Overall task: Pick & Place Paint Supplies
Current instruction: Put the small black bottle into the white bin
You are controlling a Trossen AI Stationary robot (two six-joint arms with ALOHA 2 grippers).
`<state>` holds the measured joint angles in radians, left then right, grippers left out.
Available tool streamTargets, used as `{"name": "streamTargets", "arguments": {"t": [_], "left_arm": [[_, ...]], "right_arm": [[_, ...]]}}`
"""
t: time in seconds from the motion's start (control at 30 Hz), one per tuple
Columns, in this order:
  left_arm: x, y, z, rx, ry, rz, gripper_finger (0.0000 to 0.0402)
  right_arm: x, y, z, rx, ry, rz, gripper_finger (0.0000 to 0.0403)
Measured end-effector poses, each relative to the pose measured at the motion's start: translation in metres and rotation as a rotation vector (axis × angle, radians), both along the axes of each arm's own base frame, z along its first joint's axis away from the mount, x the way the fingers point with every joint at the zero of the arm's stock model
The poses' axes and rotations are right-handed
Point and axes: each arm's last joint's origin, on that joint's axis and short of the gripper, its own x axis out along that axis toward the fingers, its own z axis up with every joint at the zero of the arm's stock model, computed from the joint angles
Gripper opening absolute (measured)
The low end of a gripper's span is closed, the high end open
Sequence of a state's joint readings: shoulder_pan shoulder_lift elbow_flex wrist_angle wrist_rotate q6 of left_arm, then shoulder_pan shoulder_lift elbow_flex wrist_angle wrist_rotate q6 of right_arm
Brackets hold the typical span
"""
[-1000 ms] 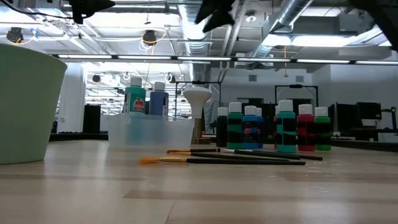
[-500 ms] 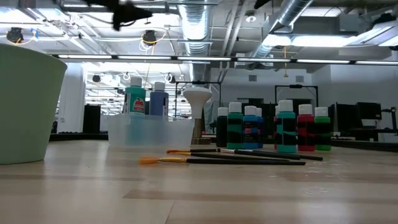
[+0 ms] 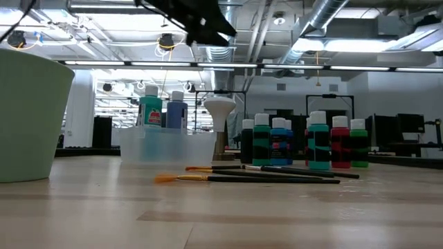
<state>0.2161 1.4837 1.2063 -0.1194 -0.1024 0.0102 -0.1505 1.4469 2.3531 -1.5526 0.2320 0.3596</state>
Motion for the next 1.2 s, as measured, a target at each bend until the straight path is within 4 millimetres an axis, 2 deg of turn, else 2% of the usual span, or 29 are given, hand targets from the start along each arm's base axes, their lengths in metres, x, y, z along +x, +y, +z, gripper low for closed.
{"name": "streamTargets", "arguments": {"t": [0.13, 0.37, 0.93, 1.2], "left_arm": [[0.020, 0.006, -0.025, -0.008, 0.088, -0.001, 0.0231], [0.037, 0.011, -0.057, 0.026, 0.189, -0.058, 0.0231], [0.057, 0.038, -0.104, -0.011, 0.226, -0.102, 0.0231], [0.061, 0.043, -0.118, -0.007, 0.243, -0.099, 0.0231]], "right_arm": [[-0.009, 0.006, 0.002, -0.015, -0.006, -0.021, 0.0230], [-0.009, 0.010, 0.002, -0.012, -0.009, -0.003, 0.0230], [0.010, 0.009, -0.005, -0.014, 0.035, -0.001, 0.0230], [0.013, 0.008, -0.006, -0.014, 0.043, 0.002, 0.0230]]}}
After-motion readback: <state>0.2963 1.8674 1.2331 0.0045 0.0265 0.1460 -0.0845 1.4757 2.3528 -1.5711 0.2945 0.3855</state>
